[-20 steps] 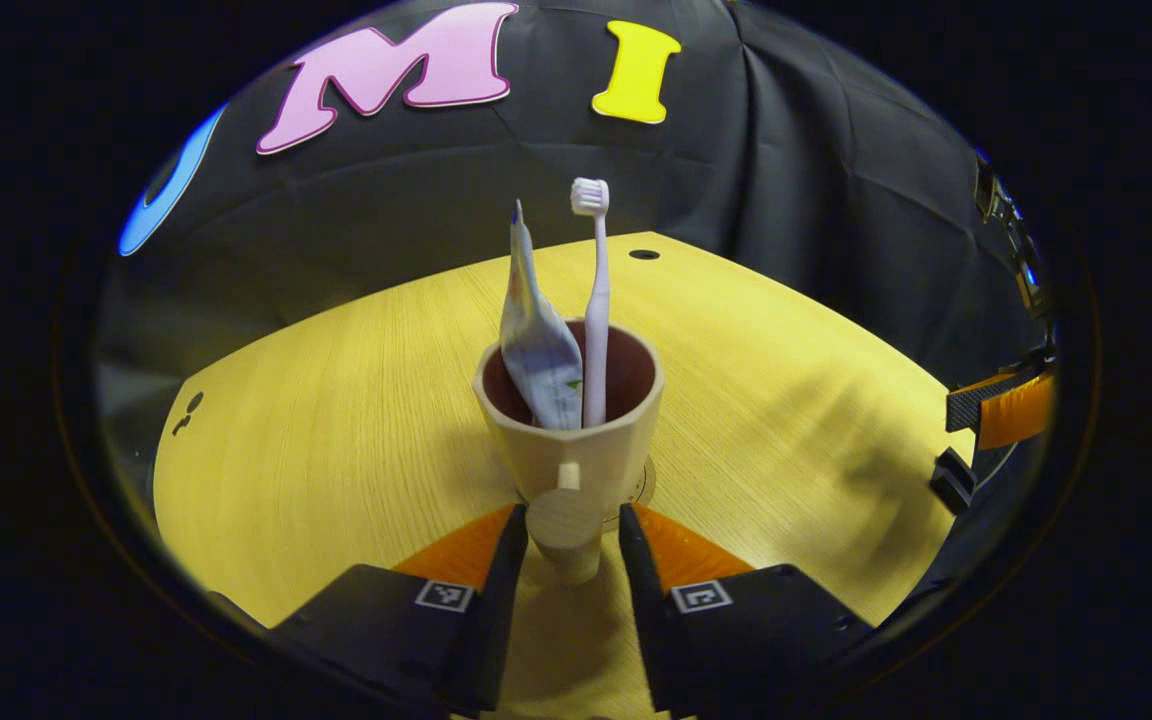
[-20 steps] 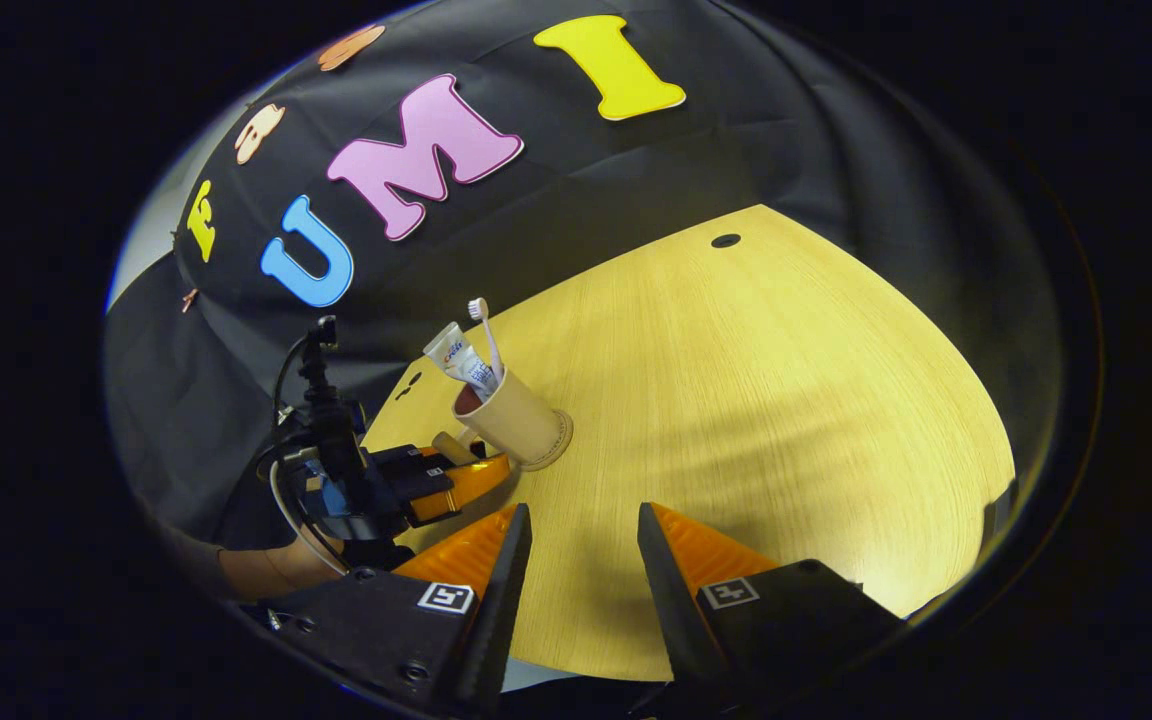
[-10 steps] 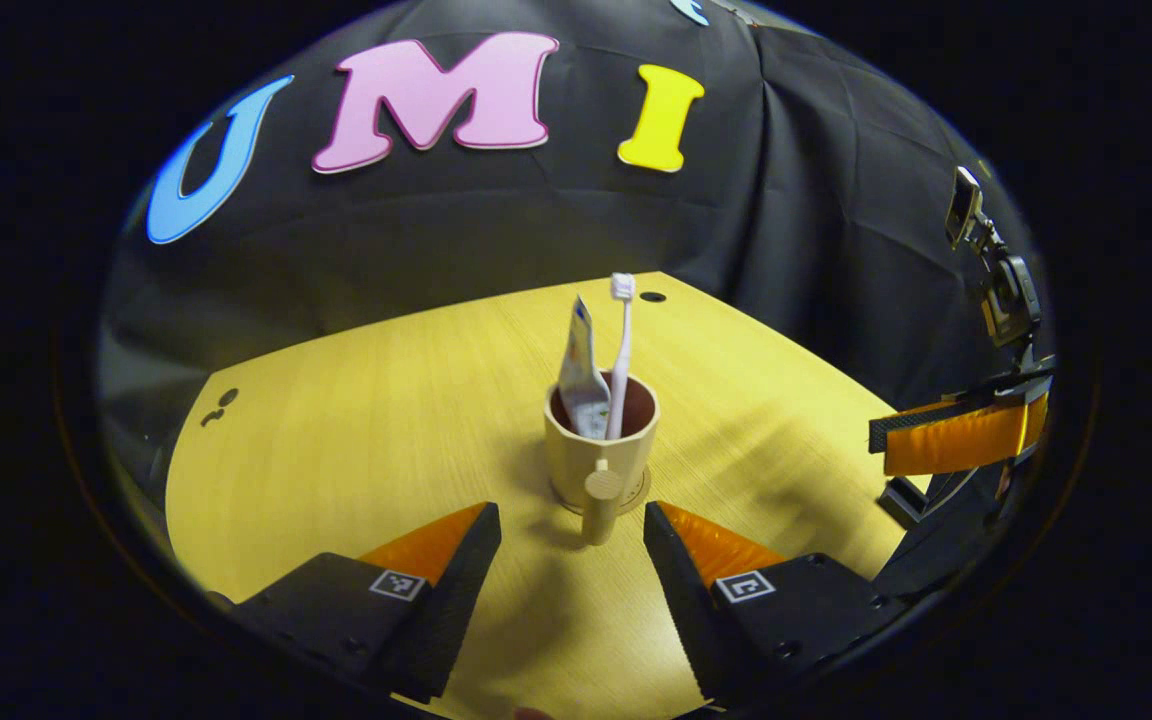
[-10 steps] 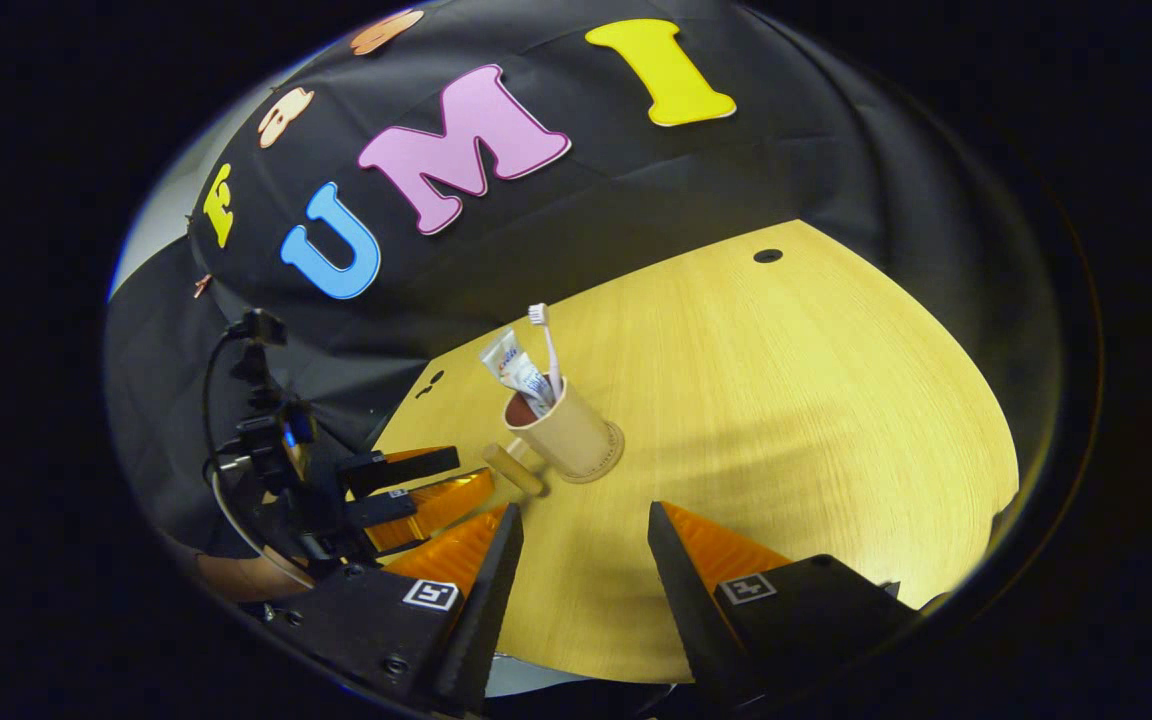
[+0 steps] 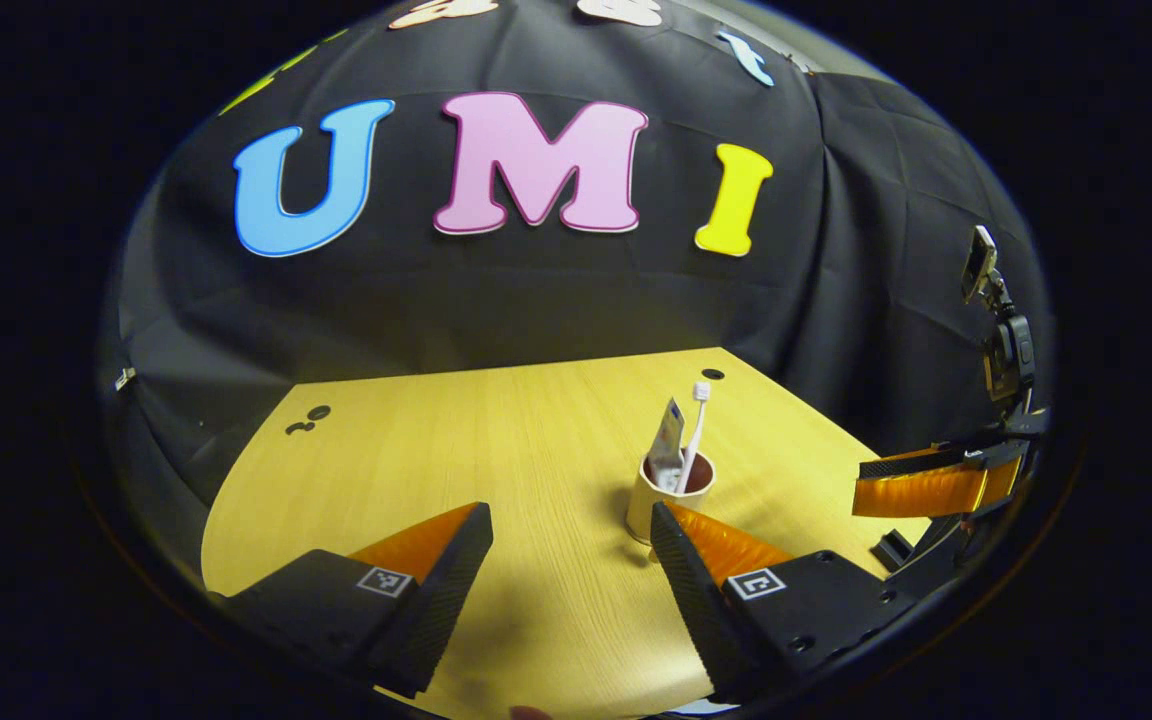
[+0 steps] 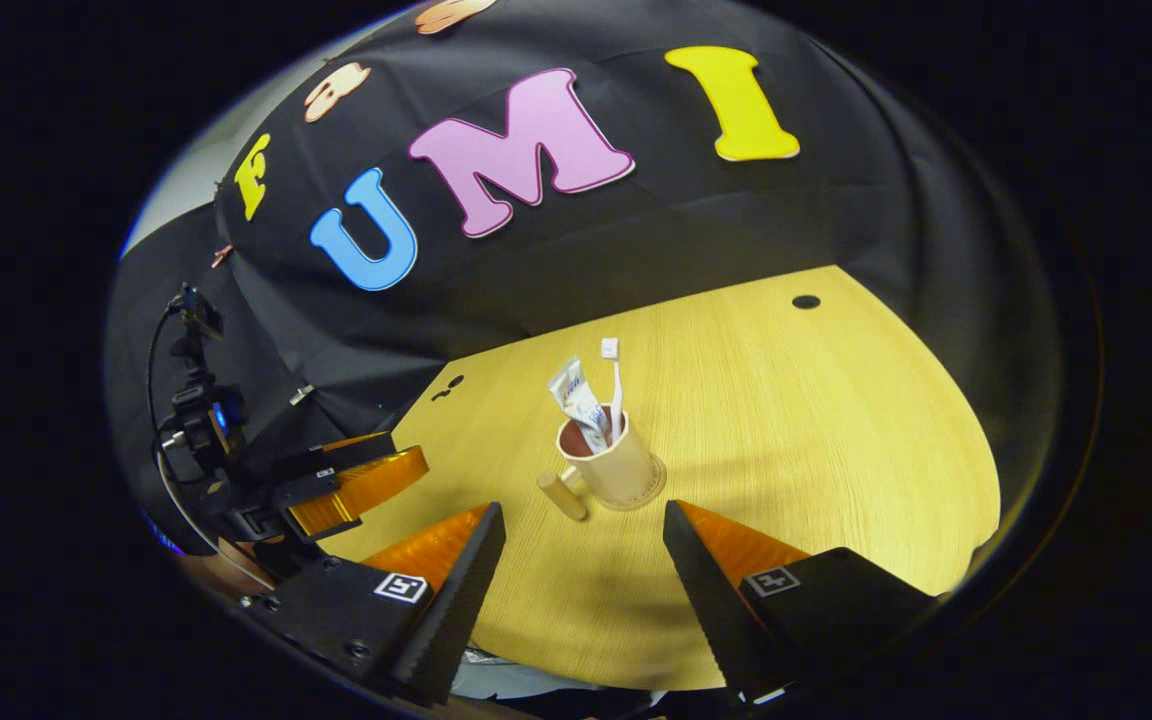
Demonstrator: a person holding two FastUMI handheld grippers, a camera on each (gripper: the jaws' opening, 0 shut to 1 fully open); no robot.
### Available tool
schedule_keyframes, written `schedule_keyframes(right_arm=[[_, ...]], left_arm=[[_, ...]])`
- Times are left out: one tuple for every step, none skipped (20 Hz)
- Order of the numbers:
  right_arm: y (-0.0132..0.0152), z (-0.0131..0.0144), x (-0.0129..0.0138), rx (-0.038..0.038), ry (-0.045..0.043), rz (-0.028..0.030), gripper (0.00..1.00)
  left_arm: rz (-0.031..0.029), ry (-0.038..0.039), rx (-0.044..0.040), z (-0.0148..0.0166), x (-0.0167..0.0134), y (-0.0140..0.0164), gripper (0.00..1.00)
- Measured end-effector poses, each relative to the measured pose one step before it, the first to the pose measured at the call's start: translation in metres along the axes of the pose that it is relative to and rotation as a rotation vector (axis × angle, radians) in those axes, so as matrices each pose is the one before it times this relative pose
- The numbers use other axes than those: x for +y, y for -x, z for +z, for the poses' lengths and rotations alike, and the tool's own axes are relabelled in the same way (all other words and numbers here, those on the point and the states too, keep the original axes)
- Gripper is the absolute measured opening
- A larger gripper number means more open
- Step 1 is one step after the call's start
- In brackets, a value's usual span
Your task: Put the toothbrush and toothpaste on the desktop into the cup, then pick up the cup and place it on the coaster on the desktop.
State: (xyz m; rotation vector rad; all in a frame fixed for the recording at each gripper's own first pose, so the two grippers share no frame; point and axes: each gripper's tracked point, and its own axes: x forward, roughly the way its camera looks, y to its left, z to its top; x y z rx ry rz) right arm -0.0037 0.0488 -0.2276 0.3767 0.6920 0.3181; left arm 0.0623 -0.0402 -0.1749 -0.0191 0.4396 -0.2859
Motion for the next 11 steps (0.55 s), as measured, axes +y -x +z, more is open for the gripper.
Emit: schedule_keyframes(right_arm=[[-0.00358, 0.00245, 0.00411, -0.00509, 0.01211, -0.00174, 0.98], [-0.00325, 0.00381, 0.00328, -0.00377, 0.00755, -0.00041, 0.98], [-0.00348, 0.00251, 0.00361, -0.00158, 0.00652, 0.0021, 0.98], [-0.00361, 0.00274, 0.00274, 0.0003, 0.0038, 0.00344, 0.98], [-0.00263, 0.00082, 0.00287, -0.0001, 0.00056, 0.00676, 0.98], [-0.00235, 0.0007, 0.00191, -0.00194, -0.00153, 0.0046, 0.98], [-0.0028, -0.00103, 0.00208, 0.00329, -0.00267, 0.00363, 0.98], [-0.0023, -0.00177, 0.00171, 0.00748, -0.00085, 0.00353, 0.98], [-0.0017, -0.00059, 0.00147, 0.00415, 0.00312, 0.00348, 0.98], [-0.0017, 0.00032, -0.00006, -0.00046, 0.00556, -0.00129, 0.98], [-0.00172, -0.0004, 0.00066, 0.00228, 0.00307, 0.00216, 0.98]], left_arm=[[0.00995, 0.01282, -0.00526, 0.00062, 0.00334, 0.00358, 0.98], [0.00616, 0.01456, -0.00123, -0.00032, 0.00306, 0.00413, 0.98], [0.00714, 0.00948, -0.0022, -0.00008, 0.00301, 0.00319, 0.98], [0.00637, 0.00794, 0.00495, -0.00082, 0.00288, 0.00228, 0.98], [0.00731, 0.00311, 0.00337, -0.00245, 0.00287, 0.0011, 0.98], [0.01033, 0.00165, 0.00504, -0.00083, 0.0043, 0.00149, 0.98], [0.00669, 0.00339, 0.00769, -0.00154, 0.00264, 0.00021, 0.98], [0.00105, 0.00366, 0.00249, -0.00011, 0.0009, 0.00094, 0.98], [0.0, 0.0045, 0.00222, -0.00008, -0.00045, -0.00083, 0.98], [-0.00116, 0.00042, 0.00139, 0.00075, 0.00014, 0.00048, 0.98], [-0.00017, -0.0019, 0.00189, -0.00107, -0.00005, -0.00021, 0.98]])
